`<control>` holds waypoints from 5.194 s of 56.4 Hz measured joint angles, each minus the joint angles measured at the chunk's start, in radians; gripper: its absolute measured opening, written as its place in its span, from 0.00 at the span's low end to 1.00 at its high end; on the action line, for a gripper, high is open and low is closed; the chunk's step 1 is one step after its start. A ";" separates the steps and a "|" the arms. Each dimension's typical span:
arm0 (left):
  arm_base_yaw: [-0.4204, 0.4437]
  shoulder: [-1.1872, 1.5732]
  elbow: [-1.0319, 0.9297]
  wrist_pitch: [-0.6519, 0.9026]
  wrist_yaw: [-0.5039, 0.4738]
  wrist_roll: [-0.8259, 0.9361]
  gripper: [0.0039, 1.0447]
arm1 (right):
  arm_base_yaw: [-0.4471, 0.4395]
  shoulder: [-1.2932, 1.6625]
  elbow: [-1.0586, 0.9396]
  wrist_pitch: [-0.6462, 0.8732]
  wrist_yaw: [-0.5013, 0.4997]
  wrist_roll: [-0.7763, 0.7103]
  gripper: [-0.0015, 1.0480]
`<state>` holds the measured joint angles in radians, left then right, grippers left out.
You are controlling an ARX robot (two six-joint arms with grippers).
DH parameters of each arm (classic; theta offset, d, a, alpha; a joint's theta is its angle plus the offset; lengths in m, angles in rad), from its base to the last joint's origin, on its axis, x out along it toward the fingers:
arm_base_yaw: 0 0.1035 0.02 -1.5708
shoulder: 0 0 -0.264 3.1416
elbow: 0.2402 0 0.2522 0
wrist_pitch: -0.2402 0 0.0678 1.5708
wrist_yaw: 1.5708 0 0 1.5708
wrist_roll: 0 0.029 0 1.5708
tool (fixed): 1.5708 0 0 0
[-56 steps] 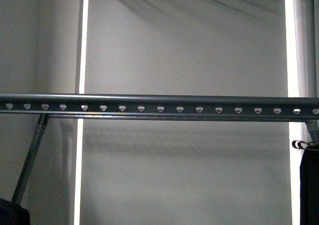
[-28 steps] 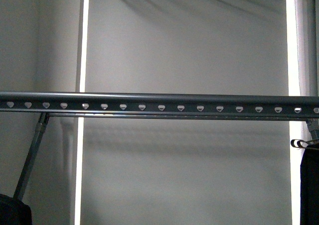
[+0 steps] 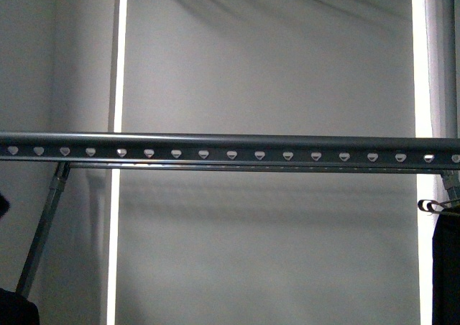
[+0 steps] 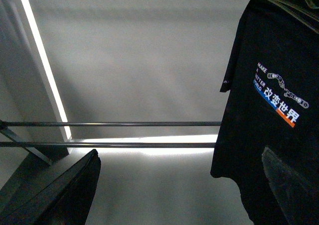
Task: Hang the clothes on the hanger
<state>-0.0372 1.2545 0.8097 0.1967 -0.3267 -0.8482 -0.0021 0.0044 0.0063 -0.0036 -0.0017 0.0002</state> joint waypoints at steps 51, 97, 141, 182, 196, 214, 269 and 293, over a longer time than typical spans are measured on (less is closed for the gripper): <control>0.032 0.390 0.336 -0.048 -0.108 0.017 0.34 | 0.000 0.000 0.000 0.000 0.000 0.000 0.93; 0.055 -0.142 -0.154 -0.090 0.610 0.504 0.04 | 0.000 0.000 0.000 0.000 0.000 0.000 0.93; -0.157 0.126 0.144 -0.104 0.837 2.626 0.04 | 0.000 0.000 0.000 0.000 -0.001 0.000 0.93; -0.194 0.167 0.163 -0.049 0.880 2.735 0.04 | -0.331 0.346 0.145 -0.031 -0.841 -0.394 0.93; -0.193 0.167 0.163 -0.048 0.879 2.739 0.04 | -0.375 0.755 0.277 0.480 -0.800 -0.948 0.93; -0.193 0.167 0.163 -0.048 0.878 2.739 0.04 | -0.300 1.124 0.528 0.467 -0.756 -1.372 0.93; -0.192 0.167 0.163 -0.048 0.870 2.739 0.04 | -0.071 1.463 0.797 0.445 -0.518 -1.365 0.29; -0.193 0.165 0.179 -0.042 0.885 2.729 0.32 | -0.124 1.412 0.797 0.319 -0.597 -1.334 0.10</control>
<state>-0.2298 1.4193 0.9882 0.1543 0.5583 1.8812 -0.1257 1.4166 0.8036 0.3157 -0.5983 -1.3334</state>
